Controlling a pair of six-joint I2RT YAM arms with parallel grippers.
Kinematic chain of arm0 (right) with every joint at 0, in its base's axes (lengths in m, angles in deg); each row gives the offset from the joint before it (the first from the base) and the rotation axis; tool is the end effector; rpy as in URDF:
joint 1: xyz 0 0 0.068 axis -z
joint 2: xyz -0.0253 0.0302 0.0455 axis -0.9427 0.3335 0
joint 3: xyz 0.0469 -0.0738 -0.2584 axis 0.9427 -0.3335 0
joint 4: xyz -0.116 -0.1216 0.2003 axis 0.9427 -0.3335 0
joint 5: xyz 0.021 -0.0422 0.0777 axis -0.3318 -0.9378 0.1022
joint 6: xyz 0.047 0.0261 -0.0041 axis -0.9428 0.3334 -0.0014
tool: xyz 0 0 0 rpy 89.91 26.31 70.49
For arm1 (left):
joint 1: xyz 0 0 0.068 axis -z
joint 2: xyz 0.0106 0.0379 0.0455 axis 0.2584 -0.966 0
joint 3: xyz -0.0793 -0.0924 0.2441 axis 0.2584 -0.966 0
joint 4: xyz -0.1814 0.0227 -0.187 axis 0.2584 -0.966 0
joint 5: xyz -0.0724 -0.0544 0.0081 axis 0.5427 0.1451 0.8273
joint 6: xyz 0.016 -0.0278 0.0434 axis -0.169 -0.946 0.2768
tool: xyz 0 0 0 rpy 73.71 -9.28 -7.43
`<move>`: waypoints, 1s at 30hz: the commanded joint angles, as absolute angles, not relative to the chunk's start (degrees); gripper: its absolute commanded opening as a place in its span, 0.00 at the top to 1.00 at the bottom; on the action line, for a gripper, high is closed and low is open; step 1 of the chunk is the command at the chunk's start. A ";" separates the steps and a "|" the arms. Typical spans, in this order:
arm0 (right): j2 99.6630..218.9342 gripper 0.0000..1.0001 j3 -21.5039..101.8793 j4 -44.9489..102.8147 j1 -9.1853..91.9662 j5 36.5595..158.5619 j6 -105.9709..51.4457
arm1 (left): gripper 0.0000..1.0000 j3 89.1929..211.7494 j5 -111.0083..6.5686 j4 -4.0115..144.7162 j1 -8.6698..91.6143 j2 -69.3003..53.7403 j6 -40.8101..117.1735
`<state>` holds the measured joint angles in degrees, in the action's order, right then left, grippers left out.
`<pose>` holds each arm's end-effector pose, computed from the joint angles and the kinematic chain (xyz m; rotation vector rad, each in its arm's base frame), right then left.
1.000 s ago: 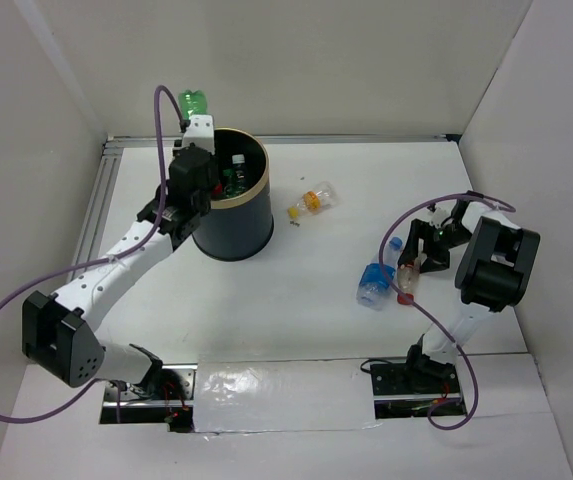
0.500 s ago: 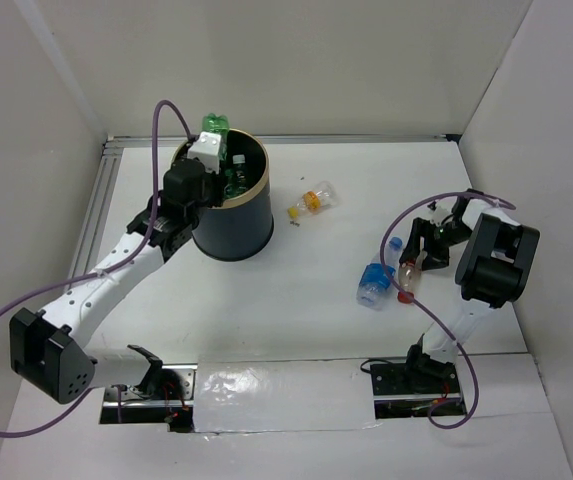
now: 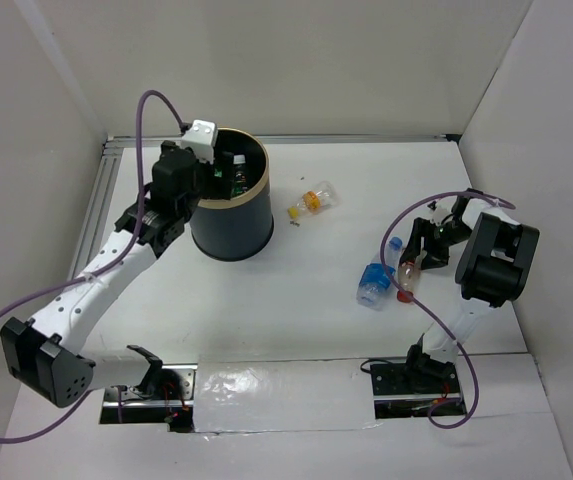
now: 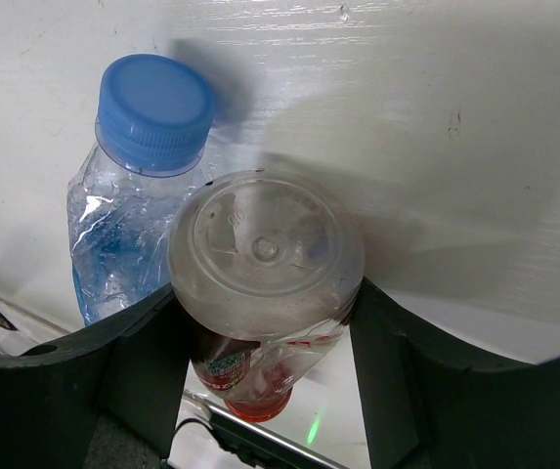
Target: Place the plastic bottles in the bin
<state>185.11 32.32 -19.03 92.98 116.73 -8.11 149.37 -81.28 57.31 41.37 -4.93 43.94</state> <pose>0.3102 -0.1109 0.1524 0.2416 2.8851 0.6410 0.2674 -0.1185 0.3958 0.0586 1.7732 -0.0818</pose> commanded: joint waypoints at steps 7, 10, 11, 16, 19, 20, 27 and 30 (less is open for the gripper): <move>184.58 0.91 41.77 -20.47 91.96 117.16 -5.34 | 0.04 150.22 -69.90 58.32 50.19 6.19 45.55; 181.06 1.00 52.65 -22.49 91.01 119.96 -2.17 | 0.13 143.38 -66.29 58.32 55.03 7.77 41.61; 180.53 1.00 55.58 -23.63 90.39 121.20 -1.21 | 0.16 141.34 -65.59 59.45 56.27 7.77 40.72; 180.52 1.00 71.93 -24.62 83.98 130.24 1.17 | 0.25 130.35 -65.05 65.33 62.69 9.44 34.13; 179.30 1.00 77.66 -18.66 76.08 135.61 3.19 | 0.22 125.24 -64.00 69.46 66.56 8.66 33.59; 178.68 1.00 78.19 -15.59 73.97 139.54 3.19 | 0.18 124.45 -64.00 70.44 67.26 7.96 33.59; 182.43 1.00 87.45 16.25 52.01 140.81 -7.25 | 0.02 116.90 -64.44 77.72 72.37 2.68 35.17; 192.54 1.00 102.64 14.51 46.98 139.94 -10.33 | 0.01 115.84 -63.73 78.97 73.77 1.28 33.95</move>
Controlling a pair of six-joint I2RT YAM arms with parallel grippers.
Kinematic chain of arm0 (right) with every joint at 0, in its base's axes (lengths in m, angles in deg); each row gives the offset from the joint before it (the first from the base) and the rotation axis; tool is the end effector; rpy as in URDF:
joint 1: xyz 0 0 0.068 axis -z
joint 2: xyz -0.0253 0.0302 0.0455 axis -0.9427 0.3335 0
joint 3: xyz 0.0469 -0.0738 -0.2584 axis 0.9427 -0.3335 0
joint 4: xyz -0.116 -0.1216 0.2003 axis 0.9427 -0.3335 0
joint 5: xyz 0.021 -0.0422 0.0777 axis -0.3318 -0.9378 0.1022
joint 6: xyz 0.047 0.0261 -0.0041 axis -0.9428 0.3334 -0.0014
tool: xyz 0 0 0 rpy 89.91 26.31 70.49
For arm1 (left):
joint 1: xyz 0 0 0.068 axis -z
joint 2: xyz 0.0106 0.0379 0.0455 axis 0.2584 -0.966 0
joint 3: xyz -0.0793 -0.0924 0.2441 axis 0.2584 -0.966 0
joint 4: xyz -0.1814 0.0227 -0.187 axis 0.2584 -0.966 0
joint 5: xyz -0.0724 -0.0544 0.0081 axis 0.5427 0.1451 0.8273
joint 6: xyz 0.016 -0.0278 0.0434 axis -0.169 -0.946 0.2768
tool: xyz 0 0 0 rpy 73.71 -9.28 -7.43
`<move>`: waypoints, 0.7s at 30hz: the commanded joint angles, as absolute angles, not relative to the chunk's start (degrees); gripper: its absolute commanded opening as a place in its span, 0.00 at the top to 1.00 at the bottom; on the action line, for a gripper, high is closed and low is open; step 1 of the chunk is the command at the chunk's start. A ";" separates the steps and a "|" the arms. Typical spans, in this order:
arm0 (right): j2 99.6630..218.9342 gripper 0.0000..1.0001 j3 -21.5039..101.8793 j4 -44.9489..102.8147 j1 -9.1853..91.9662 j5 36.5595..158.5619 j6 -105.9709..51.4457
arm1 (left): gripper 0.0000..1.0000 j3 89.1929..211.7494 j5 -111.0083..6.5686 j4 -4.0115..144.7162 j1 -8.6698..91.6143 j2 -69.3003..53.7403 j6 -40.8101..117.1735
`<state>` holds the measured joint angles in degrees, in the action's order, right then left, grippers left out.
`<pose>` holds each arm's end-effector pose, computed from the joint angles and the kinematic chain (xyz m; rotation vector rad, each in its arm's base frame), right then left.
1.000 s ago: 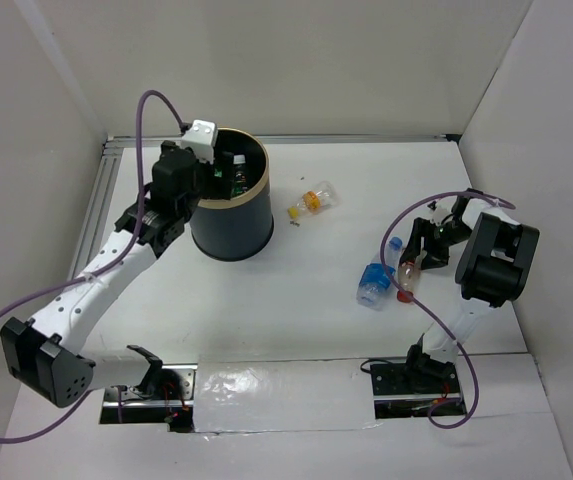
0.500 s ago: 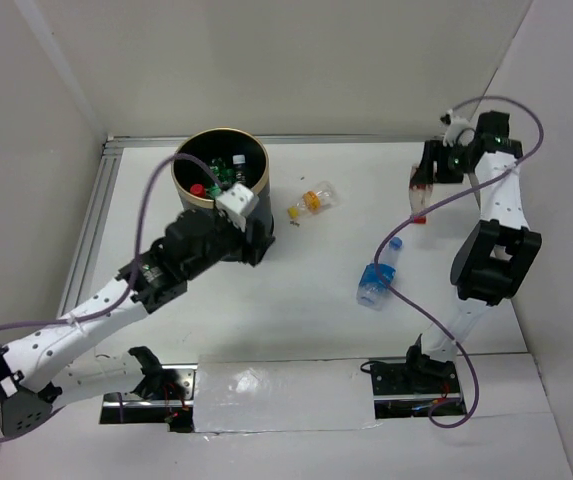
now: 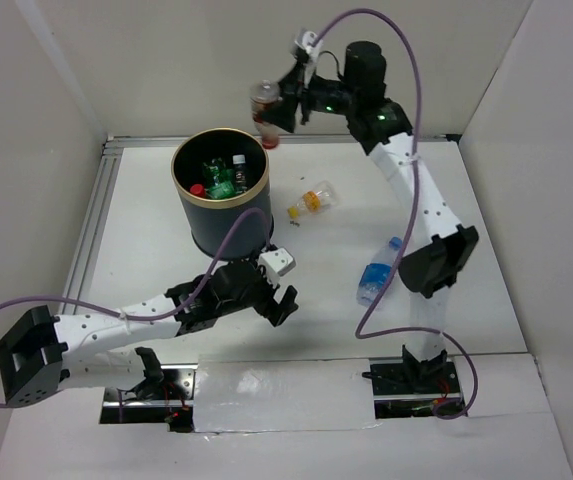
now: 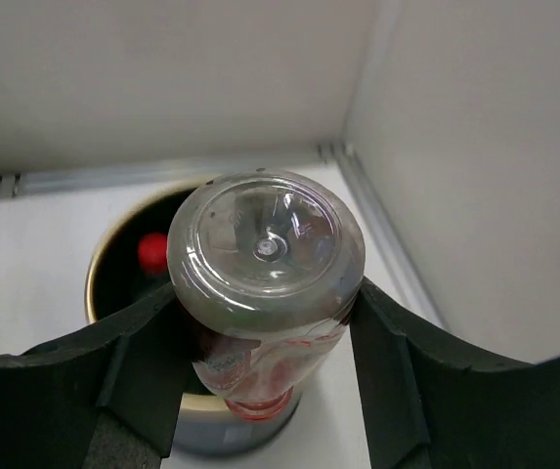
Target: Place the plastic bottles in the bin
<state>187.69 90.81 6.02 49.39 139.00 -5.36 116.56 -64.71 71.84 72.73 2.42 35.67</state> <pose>0.3838 0.1772 0.4793 -1.1038 1.3062 0.7966 0.1386 -0.2147 0.2521 0.7171 1.9244 -0.7304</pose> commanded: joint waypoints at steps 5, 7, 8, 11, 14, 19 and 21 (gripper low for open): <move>200.47 1.00 107.13 14.31 39.67 137.83 -12.53 | 0.01 115.83 -64.26 80.90 75.87 0.05 33.94; 200.47 0.97 102.73 15.03 39.14 136.59 -13.76 | 0.01 117.67 -64.26 81.61 75.88 -2.15 33.94; 200.47 0.87 101.85 15.03 39.14 136.59 -14.29 | 0.01 118.63 -64.26 82.22 75.88 -3.20 33.42; 201.18 0.19 101.84 10.04 39.14 135.72 -13.50 | 0.01 123.28 -63.73 83.80 75.88 -8.28 33.41; 197.16 0.00 100.26 10.02 42.73 132.73 -14.73 | 0.01 128.81 -62.24 85.64 75.88 -13.30 33.94; 189.50 0.00 93.34 3.97 54.67 122.70 -17.20 | 0.01 134.54 -58.47 89.51 75.88 -24.80 31.31; 185.12 0.00 89.29 0.20 63.37 123.23 -18.07 | 0.01 137.44 -56.19 91.19 75.88 -27.98 29.73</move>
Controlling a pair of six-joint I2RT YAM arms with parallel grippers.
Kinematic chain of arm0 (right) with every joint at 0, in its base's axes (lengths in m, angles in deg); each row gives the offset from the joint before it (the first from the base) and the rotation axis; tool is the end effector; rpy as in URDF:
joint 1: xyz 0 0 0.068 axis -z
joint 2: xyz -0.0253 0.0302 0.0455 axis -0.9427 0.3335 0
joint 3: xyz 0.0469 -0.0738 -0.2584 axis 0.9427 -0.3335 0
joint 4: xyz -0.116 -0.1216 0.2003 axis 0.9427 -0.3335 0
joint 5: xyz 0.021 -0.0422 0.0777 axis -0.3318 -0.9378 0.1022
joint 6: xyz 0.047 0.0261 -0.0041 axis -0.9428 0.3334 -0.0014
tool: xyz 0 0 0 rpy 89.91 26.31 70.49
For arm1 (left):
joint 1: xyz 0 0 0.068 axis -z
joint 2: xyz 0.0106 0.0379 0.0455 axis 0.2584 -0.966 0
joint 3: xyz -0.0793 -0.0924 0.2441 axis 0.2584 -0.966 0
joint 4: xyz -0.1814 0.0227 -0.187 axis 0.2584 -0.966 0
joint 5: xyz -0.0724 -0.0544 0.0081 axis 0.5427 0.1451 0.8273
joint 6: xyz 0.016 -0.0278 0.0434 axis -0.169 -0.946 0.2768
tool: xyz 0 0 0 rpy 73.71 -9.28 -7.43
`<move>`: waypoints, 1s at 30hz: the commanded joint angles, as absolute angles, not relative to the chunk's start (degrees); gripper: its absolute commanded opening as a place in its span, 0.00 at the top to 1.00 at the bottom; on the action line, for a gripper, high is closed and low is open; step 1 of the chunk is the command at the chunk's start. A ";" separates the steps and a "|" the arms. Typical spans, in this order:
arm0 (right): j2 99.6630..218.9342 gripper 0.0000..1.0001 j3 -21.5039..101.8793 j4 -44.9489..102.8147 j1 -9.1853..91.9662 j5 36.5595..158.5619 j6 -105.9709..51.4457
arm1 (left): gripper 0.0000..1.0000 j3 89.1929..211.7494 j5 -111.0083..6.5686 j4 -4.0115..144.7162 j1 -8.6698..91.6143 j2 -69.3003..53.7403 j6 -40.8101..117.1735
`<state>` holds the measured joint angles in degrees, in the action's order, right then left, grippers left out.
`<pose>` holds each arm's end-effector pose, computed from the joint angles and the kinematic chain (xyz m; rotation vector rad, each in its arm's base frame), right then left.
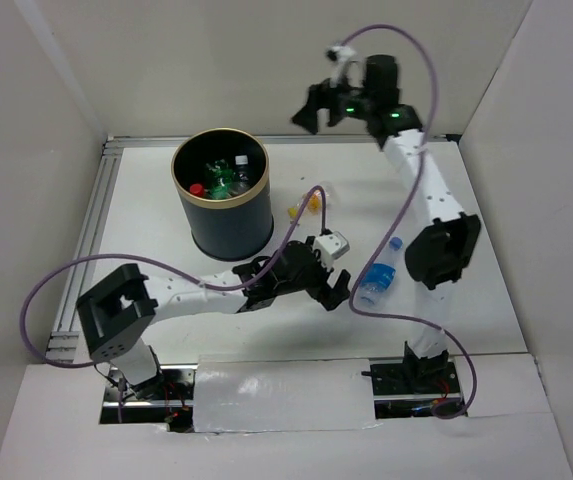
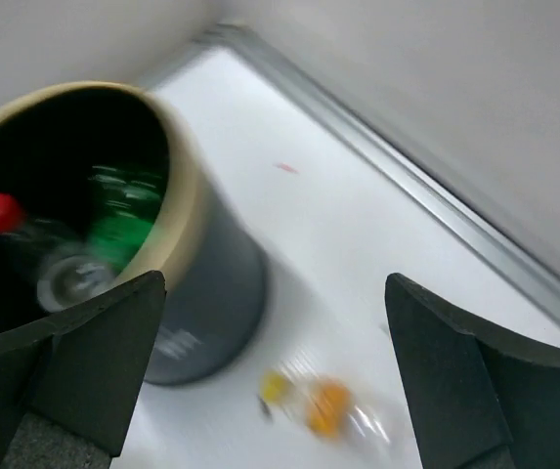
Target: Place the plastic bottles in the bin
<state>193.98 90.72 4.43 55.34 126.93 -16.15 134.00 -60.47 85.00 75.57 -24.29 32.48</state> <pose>0.4422 0.1422 0.4286 -0.7521 1.6720 0.7213 0.1794 -0.3183 0.2443 0.7454 1.8771 -0.8977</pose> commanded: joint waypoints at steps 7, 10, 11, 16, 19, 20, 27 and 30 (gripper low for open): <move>169.47 0.66 64.16 -7.99 87.63 132.62 -13.62 | 0.01 148.95 -54.76 92.68 79.48 -41.17 28.32; 162.52 0.47 52.21 -9.14 94.93 136.14 -10.18 | 0.01 155.01 -57.56 91.20 81.68 -46.52 28.32; 161.03 0.43 47.40 -9.14 96.34 137.89 -9.29 | 0.01 156.51 -58.62 89.53 82.29 -47.94 29.01; 153.38 0.25 37.70 -11.17 106.44 144.74 -5.95 | 0.02 172.92 -83.25 71.21 86.33 -61.44 29.03; 152.75 0.25 35.75 -12.30 109.27 148.18 -5.34 | 0.11 173.05 -87.26 69.05 86.34 -63.59 27.70; 152.75 0.25 35.05 -12.31 110.15 150.11 -5.33 | 0.14 172.53 -87.90 69.04 86.34 -64.12 27.70; 153.98 0.26 33.38 -15.91 113.94 156.27 0.47 | 0.64 170.24 -90.89 68.34 86.34 -60.96 27.70; 154.59 0.26 33.37 -18.01 113.94 157.76 4.59 | 0.64 165.77 -85.63 72.45 86.34 -54.12 30.41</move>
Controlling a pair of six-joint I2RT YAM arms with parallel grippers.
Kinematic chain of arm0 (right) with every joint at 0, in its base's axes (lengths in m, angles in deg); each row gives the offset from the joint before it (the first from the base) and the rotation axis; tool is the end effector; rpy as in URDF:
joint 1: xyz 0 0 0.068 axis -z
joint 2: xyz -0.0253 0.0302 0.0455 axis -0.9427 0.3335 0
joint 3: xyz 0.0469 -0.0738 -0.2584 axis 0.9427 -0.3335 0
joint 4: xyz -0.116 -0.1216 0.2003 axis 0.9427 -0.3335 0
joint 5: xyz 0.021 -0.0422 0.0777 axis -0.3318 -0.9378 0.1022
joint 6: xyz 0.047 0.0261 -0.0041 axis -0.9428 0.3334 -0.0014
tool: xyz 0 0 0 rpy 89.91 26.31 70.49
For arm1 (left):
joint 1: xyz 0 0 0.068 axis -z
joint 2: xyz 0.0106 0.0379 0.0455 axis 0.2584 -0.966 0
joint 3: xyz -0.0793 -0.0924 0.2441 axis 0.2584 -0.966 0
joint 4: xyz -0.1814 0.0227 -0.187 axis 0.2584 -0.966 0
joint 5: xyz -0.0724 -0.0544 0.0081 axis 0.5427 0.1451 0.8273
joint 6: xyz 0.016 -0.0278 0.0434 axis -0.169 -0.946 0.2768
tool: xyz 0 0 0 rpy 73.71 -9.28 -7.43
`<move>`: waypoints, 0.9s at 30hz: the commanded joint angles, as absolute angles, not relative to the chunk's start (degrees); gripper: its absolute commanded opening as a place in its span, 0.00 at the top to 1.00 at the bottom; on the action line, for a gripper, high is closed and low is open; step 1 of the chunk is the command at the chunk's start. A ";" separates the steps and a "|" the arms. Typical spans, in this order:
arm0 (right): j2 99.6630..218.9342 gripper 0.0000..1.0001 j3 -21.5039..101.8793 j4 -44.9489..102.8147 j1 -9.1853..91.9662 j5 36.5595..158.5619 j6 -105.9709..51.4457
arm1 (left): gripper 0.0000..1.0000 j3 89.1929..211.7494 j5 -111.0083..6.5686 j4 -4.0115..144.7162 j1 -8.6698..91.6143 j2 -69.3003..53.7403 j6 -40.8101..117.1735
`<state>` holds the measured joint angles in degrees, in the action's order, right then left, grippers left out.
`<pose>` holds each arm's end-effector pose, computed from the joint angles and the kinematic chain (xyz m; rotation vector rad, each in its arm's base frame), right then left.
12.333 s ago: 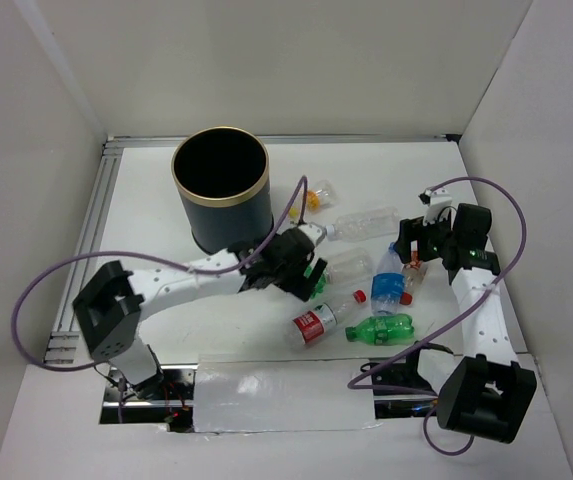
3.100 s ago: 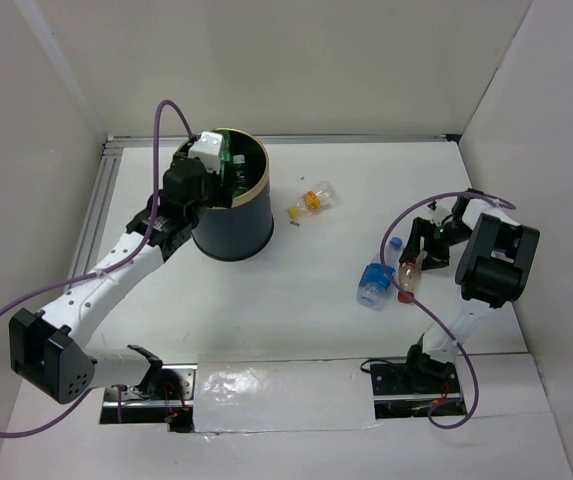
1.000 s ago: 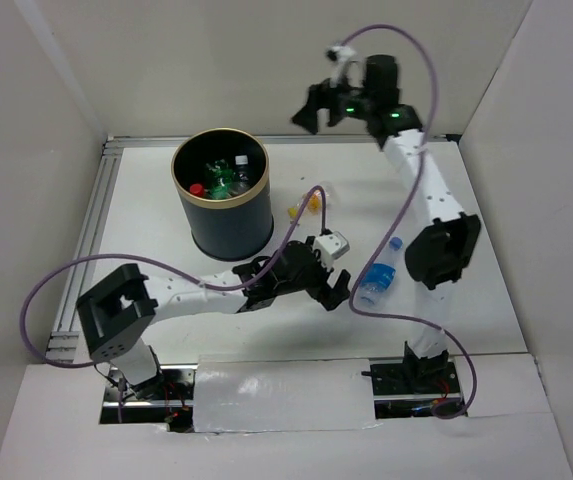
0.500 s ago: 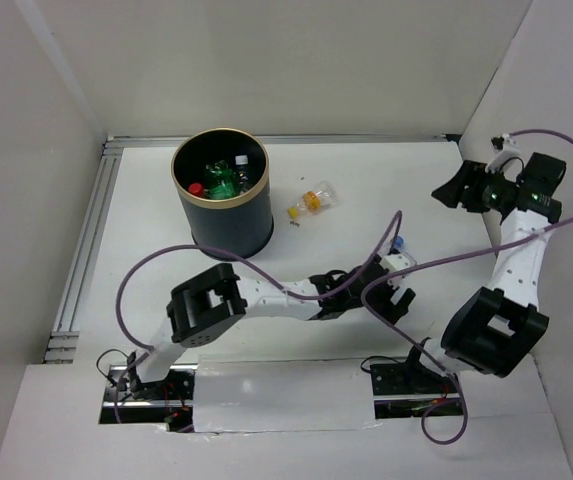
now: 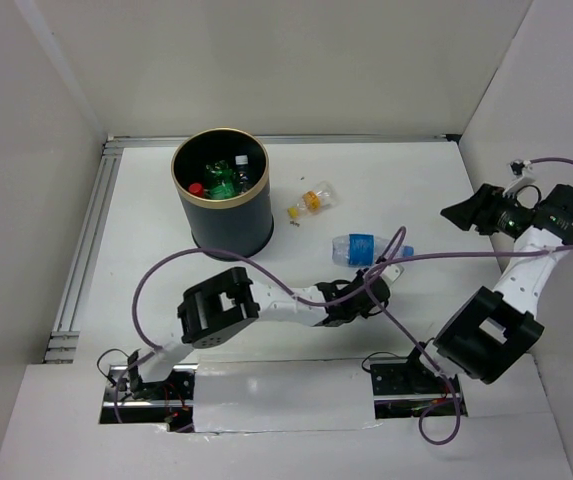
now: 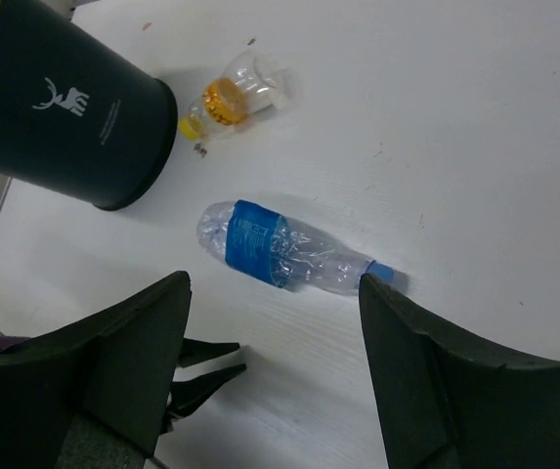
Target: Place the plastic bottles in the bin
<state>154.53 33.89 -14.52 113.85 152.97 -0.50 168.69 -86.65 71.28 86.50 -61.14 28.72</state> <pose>0.2144 -0.1586 0.3298 -0.0193 1.9881 0.6541 0.1737 -0.4703 0.1528 0.6785 2.0409 -0.4544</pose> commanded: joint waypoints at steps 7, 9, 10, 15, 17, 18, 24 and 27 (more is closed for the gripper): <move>162.32 0.00 35.42 -45.79 110.78 155.77 64.67 | 0.17 150.30 -81.84 66.42 85.46 -31.28 22.98; 162.33 0.00 31.98 -45.79 109.37 154.70 80.87 | 0.09 145.99 -83.14 61.76 84.06 -26.44 20.77; 162.33 0.00 29.53 -45.01 108.23 153.13 83.85 | 0.08 144.59 -83.94 60.70 84.05 -22.07 19.37; 161.80 0.00 28.80 -26.35 90.76 148.38 73.98 | 0.07 138.52 -87.29 52.19 84.05 -12.37 13.82; 161.80 0.00 28.11 -20.25 81.91 143.90 65.27 | 0.07 136.76 -87.99 50.68 84.05 -9.56 10.40; 162.32 0.00 27.58 -12.13 78.90 141.62 61.77 | 0.07 134.75 -87.99 49.97 84.05 -6.67 9.17; 173.71 0.00 34.20 -8.75 67.80 127.64 51.96 | 0.07 127.19 -88.69 45.50 84.05 6.25 2.92; 178.75 0.00 36.97 -13.00 67.79 126.14 54.51 | 0.07 124.54 -88.17 43.30 84.05 11.10 1.43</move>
<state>174.77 32.93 -11.95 67.47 131.74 54.93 125.90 -87.24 45.77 83.88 5.72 5.73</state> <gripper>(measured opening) 0.999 0.932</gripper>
